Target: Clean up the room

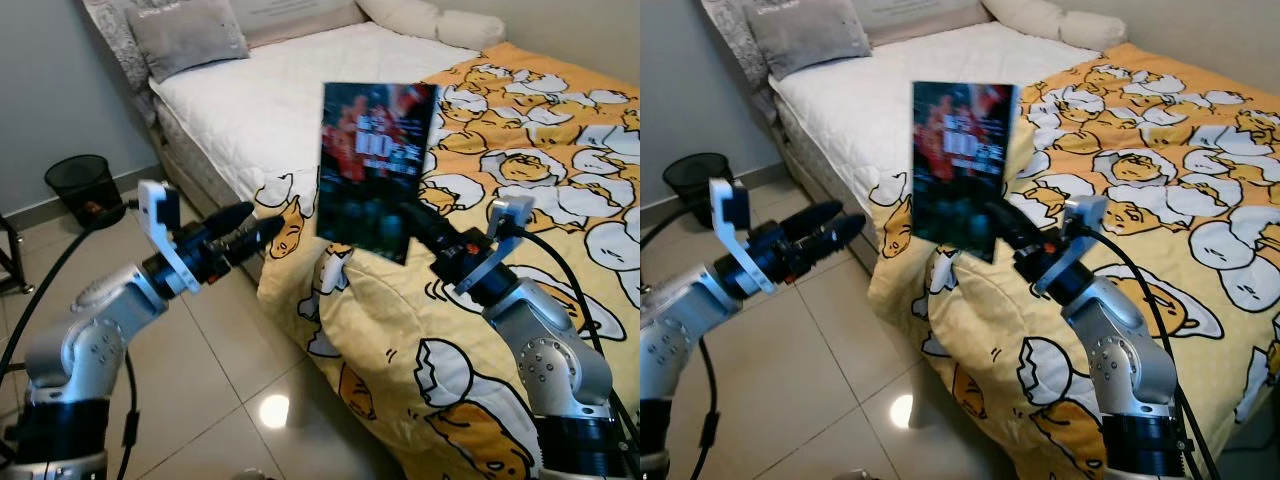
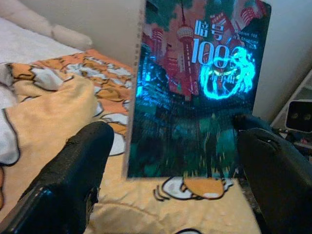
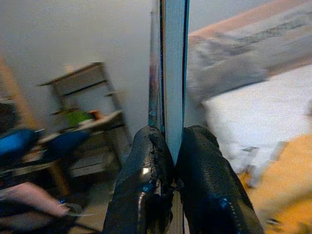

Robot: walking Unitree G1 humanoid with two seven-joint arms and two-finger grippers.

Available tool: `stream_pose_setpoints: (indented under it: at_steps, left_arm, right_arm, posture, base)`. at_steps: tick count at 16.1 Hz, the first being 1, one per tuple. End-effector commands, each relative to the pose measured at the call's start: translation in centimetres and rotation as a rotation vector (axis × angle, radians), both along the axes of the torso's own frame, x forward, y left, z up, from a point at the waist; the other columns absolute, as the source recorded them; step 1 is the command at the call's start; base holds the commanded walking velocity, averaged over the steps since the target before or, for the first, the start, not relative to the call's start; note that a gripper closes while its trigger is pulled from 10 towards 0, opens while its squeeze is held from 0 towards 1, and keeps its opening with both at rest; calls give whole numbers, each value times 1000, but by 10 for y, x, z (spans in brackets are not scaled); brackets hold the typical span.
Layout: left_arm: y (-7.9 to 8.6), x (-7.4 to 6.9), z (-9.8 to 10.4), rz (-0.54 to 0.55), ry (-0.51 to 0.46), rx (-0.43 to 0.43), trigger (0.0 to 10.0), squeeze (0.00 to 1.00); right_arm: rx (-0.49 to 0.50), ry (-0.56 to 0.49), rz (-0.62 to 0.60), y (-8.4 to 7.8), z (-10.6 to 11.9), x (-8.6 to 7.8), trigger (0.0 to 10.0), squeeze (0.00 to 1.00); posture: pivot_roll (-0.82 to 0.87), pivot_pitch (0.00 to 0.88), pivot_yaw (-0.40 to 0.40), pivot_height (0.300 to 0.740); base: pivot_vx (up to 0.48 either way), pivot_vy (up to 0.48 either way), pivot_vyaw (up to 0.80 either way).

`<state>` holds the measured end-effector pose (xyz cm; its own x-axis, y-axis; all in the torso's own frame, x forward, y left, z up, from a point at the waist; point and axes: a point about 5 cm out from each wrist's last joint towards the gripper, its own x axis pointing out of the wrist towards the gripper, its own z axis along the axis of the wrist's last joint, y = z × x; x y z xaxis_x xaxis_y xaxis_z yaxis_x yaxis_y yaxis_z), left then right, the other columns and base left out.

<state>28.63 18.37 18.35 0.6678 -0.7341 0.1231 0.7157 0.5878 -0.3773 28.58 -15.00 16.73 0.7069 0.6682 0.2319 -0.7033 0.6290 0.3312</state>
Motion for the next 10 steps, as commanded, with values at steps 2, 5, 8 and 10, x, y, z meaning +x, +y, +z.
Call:
stream_pose_setpoints:
  at_steps: [2,5,8,10]
  left_arm:
    - [-5,1,15,-36,-62,-60,10000,0]
    - [-6,4,24,-40,-106,-106,10000,0]
    - [-1,6,24,-28,-99,-128,10000,0]
    - [-1,4,23,-39,-102,-141,10000,0]
  right_arm:
    - [-7,-70,163,16,18,-11,10000,0]
    - [-30,-60,312,28,16,-27,10000,0]
    - [-23,-57,353,28,17,-32,10000,0]
    - [-13,-56,370,28,19,-34,10000,0]
  posture:
    - [-20,0,61,740]
    - [-23,0,68,740]
    - [-28,0,71,740]
    - [-30,0,72,740]
  base:
    - [0,0,0]
    - [0,0,0]
    - [0,0,0]
    - [0,0,0]
